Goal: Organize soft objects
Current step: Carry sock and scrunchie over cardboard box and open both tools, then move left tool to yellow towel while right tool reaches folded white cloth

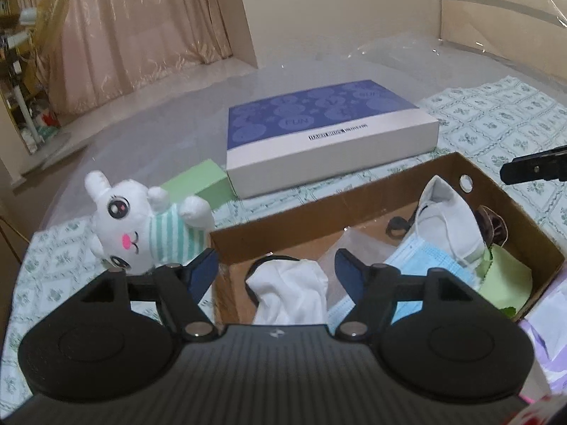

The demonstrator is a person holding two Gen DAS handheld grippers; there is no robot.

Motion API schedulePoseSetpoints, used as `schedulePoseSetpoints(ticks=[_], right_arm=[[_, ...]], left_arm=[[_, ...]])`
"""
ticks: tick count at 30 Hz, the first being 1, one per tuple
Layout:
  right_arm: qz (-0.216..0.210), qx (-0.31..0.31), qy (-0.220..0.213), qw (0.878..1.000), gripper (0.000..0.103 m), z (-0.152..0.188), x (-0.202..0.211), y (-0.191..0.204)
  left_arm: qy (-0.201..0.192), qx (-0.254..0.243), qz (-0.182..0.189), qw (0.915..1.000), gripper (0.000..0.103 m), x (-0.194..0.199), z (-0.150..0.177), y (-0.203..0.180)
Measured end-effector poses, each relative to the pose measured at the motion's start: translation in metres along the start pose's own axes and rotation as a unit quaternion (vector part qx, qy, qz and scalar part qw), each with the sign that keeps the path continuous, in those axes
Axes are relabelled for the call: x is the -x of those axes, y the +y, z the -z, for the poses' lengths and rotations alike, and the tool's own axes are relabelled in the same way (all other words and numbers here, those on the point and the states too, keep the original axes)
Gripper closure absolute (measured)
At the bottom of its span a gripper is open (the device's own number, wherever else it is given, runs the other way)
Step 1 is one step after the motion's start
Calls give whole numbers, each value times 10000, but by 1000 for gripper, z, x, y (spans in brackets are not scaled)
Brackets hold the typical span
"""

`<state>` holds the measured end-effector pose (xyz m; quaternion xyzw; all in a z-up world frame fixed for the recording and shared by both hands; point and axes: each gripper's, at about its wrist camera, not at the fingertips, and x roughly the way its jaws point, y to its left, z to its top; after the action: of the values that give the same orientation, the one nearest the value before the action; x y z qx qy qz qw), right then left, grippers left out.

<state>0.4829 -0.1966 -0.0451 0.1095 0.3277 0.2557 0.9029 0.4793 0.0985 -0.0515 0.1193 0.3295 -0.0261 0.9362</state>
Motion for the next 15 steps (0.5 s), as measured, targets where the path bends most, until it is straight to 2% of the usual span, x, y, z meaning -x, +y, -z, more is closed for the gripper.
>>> schedulePoseSetpoints(ticks=[5,15], right_arm=[[-30,218,56,9997,47,4,12,6],[-23,332,-54,9994,34,24,63,11]], left_arm=[[-50,40,148,9999,33,13,1,6],[-48,504,260,9984,33,65,14,31]])
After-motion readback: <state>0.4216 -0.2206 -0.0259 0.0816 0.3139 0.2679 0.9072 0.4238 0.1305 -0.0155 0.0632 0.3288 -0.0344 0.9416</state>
